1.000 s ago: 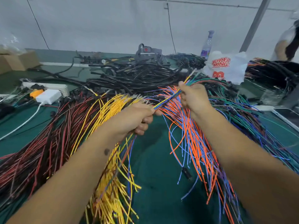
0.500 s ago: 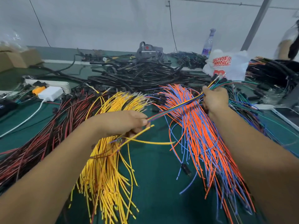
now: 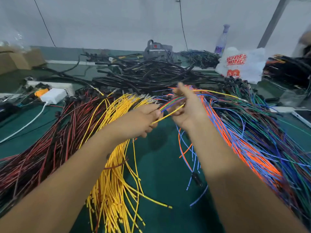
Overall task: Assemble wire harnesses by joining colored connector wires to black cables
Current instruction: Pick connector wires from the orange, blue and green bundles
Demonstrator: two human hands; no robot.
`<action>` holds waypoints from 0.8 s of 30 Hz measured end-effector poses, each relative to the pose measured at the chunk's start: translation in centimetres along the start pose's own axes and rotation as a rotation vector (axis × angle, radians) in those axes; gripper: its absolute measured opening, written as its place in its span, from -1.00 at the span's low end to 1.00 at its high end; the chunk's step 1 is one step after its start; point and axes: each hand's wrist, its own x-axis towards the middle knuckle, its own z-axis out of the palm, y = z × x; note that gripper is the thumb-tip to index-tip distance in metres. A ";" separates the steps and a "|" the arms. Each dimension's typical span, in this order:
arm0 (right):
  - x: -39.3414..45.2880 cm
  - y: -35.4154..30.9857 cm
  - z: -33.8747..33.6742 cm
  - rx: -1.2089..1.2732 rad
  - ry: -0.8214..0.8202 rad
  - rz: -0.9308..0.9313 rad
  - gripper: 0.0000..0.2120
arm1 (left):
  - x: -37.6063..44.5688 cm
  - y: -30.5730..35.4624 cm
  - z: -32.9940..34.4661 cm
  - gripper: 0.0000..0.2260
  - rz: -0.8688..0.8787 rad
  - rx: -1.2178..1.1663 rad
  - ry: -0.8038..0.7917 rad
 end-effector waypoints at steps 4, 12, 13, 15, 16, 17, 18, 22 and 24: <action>-0.8 4.2 1.5 -0.270 -0.039 0.109 -0.59 | 0.1 -0.6 -0.5 -0.78 0.038 0.243 0.081; -1.1 7.3 0.4 -0.343 0.017 -0.087 -0.62 | 0.4 -1.7 -1.2 -0.74 -0.046 0.384 0.086; -1.0 7.4 0.4 -0.369 0.036 -0.122 -0.61 | 0.3 -1.8 -1.2 -0.76 -0.057 0.366 0.063; -0.8 7.4 0.2 -0.444 0.074 -0.189 -0.58 | 0.1 -2.1 -1.5 -0.80 -0.089 0.306 -0.005; -0.6 7.3 0.0 -0.482 0.108 -0.216 -0.58 | -0.1 -2.3 -1.7 -0.82 -0.117 0.293 -0.042; -0.4 7.2 -0.2 -0.500 0.154 -0.239 -0.58 | -0.3 -2.5 -2.0 -0.84 -0.152 0.287 -0.074; -0.1 7.1 -0.4 -0.490 0.202 -0.259 -0.59 | -0.5 -2.7 -2.2 -0.85 -0.185 0.268 -0.095; 0.6 7.3 -0.5 -0.464 0.284 -0.340 -0.58 | -1.3 -2.9 -2.7 -0.80 -0.251 0.237 -0.094; 0.7 7.5 -0.4 -0.482 0.319 -0.385 -0.58 | -1.2 -2.4 -3.0 -0.75 -0.301 0.455 -0.063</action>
